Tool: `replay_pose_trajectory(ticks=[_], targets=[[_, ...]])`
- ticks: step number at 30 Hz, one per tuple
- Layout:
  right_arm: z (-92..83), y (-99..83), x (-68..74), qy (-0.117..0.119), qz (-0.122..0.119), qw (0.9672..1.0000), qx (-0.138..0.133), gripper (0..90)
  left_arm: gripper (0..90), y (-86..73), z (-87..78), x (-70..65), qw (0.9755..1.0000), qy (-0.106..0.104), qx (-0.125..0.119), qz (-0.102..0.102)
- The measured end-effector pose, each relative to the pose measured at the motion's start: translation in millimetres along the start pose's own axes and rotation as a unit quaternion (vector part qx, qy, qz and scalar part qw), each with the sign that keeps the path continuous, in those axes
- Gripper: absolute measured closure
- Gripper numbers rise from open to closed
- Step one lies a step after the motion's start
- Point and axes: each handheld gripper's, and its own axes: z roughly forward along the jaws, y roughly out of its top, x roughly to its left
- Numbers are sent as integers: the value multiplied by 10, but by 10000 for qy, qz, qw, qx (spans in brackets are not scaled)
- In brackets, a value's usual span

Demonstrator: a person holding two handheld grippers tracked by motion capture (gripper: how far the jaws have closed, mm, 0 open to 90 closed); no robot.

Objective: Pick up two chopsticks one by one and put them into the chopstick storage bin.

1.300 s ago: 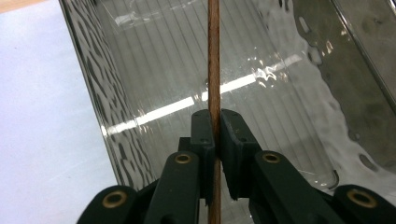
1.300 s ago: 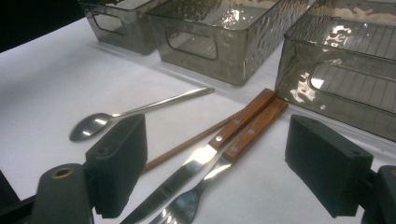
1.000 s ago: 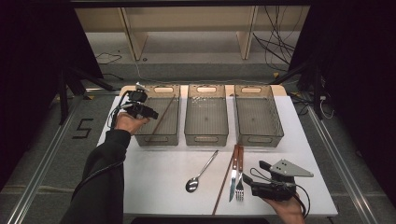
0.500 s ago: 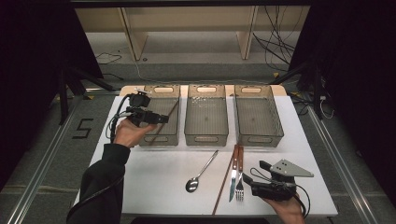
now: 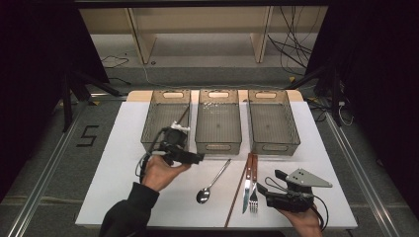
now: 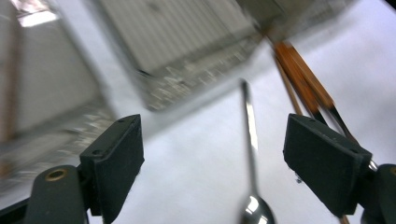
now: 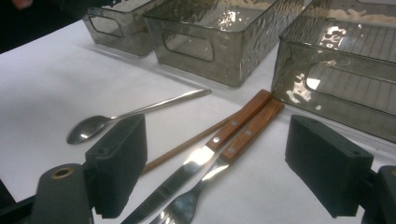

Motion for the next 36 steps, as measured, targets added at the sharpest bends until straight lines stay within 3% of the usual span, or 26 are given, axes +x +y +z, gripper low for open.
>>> replay_pose_trajectory(ticks=[6, 15, 19, 22, 24, 27, 36], targets=[[-4, 0, -4, -6, 4, 10000, 13, 215, 201, -141, 185, -271, 9996, -134, 151, 200], [2, -2, 19, 131, -79, 9999, 54, 308, 202, -308, 134, -482, 9984, -266, -81, 498], [15, 0, 58, 306, -163, 9994, 85, 433, 196, -428, 71, -415, 9979, -300, -234, 532], [56, 1, 115, 420, -332, 9983, 249, 606, 191, -526, 17, -326, 9979, -269, -337, 491], [103, -4, 160, 561, -468, 9965, 408, 745, 191, -585, -30, -258, 9977, -264, -422, 457], [218, -4, 238, 708, -682, 9927, 699, 881, 188, -672, -87, -169, 9973, -259, -577, 382], [643, -65, 369, 858, -1024, 9801, 1468, 900, 176, -853, -236, 56, 9964, -176, -779, 272]])
